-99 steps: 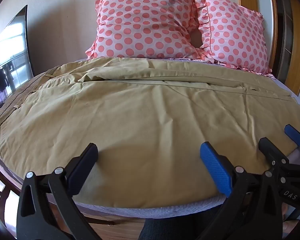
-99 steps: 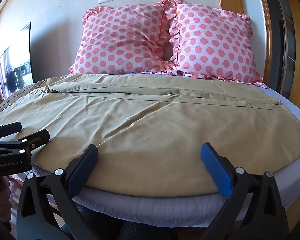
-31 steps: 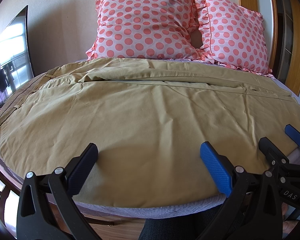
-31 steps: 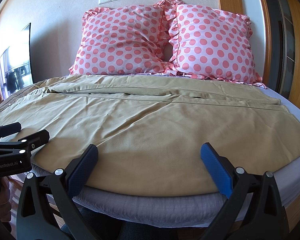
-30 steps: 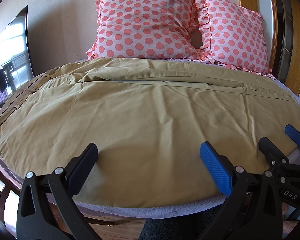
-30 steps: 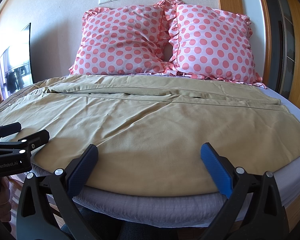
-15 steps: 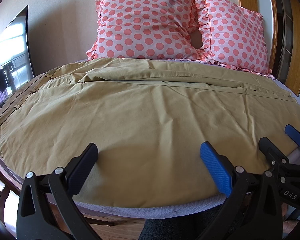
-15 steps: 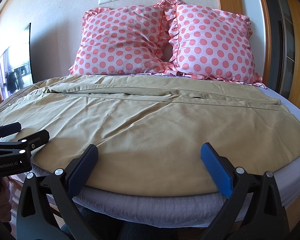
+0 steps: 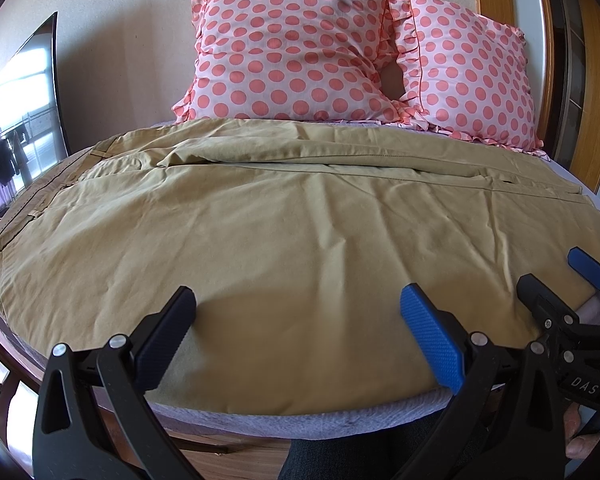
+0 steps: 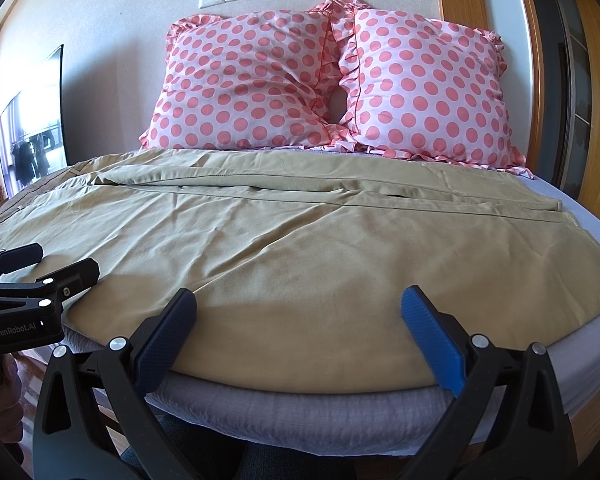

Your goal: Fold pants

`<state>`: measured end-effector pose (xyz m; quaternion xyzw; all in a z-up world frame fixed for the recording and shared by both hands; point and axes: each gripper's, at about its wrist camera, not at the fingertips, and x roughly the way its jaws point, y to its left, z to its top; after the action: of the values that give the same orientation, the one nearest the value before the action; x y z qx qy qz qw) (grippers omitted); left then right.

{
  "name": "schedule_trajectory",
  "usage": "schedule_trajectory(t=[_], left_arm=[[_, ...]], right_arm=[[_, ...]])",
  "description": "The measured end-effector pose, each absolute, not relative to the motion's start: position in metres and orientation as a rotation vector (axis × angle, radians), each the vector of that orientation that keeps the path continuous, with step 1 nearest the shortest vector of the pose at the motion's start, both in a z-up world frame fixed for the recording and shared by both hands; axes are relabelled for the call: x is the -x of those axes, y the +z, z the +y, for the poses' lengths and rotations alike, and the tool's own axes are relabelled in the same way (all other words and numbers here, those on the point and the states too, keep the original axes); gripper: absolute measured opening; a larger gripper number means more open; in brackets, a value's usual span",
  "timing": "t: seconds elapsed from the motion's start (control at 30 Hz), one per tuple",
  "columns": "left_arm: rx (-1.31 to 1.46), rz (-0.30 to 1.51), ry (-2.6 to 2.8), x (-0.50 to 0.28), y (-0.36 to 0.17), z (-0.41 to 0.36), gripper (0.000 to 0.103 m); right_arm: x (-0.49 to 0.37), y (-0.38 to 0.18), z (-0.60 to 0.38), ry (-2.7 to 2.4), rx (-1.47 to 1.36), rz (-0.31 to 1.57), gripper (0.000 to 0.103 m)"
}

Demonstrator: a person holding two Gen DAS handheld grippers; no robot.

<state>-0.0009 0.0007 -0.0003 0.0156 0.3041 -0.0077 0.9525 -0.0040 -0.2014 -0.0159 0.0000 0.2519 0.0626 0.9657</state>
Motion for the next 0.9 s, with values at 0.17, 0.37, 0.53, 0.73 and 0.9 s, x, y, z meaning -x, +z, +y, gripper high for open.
schedule_trajectory(t=[0.17, 0.37, 0.53, 0.73, 0.9], left_arm=[[-0.03, 0.627, -0.036, -0.001, 0.002, 0.006, 0.101], [0.036, 0.574, -0.061, -0.002, 0.016, 0.027, 0.101], [0.047, 0.489, -0.088, -0.001, 0.031, 0.031, 0.101], [0.03, 0.461, -0.129, -0.009, 0.04, 0.035, 0.101], [0.045, 0.488, -0.15, -0.023, 0.034, 0.038, 0.101]], right_arm=[[-0.03, 0.024, -0.255, 0.081, -0.051, 0.498, 0.102], [-0.14, 0.074, -0.368, -0.157, -0.287, 0.598, 0.102], [-0.246, 0.064, -0.437, -0.45, -0.363, 0.747, 0.08], [-0.33, 0.025, -0.485, -0.599, -0.504, 0.883, 0.071], [-0.36, 0.006, -0.493, -0.699, -0.461, 0.918, 0.071]])
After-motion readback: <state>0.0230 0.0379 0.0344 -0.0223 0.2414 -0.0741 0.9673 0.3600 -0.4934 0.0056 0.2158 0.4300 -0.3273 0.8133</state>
